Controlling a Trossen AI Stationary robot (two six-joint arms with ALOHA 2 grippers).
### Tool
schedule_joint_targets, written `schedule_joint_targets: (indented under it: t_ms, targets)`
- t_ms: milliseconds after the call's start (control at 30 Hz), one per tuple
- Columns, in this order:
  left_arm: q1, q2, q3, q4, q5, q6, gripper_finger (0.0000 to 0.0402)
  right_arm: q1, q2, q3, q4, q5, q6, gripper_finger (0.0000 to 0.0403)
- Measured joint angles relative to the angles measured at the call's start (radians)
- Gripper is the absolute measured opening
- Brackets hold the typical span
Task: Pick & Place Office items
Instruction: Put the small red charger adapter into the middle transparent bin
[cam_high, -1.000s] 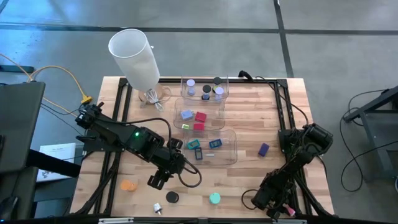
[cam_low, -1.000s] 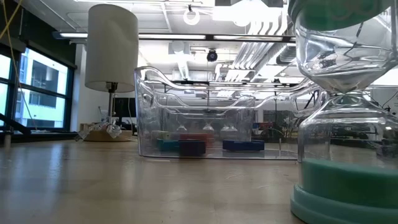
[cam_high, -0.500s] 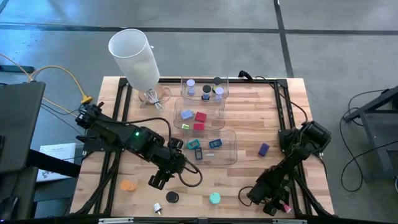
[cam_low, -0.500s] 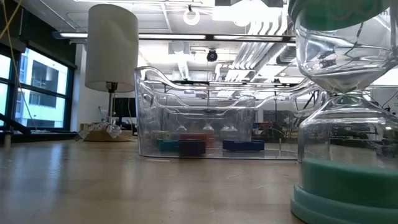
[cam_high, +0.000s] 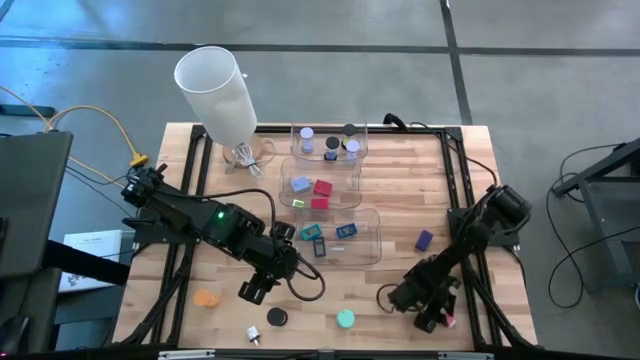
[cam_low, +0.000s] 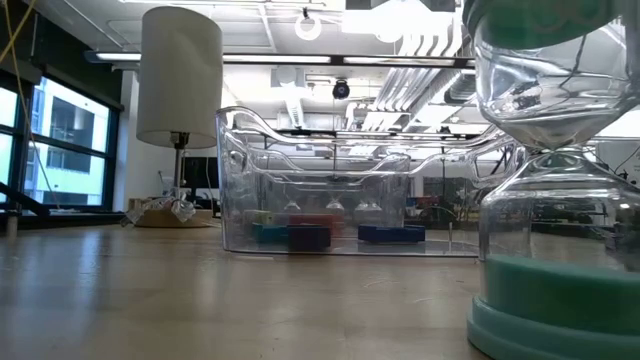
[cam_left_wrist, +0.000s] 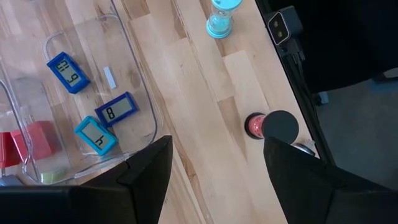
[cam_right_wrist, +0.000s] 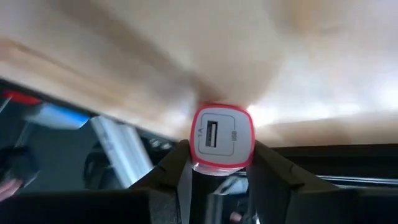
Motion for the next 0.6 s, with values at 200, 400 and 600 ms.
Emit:
schedule_joint_targets:
  t_ms: [200, 400, 600]
  targets:
    - [0.0, 0.0, 0.0, 0.0, 0.0, -0.005, 0.0246, -0.059, -0.073, 0.055, -0.193, 0.17, -0.071, 0.011]
    - [0.0, 0.0, 0.0, -0.011, 0.0, -0.012, 0.0246, -0.097, -0.156, 0.143, -0.336, 0.333, -0.079, 0.011]
    - [-0.031, 0.0, 0.0, -0.131, 0.003, -0.104, 0.0246, -0.097, -0.194, 0.234, -0.505, 0.431, -0.086, 0.011]
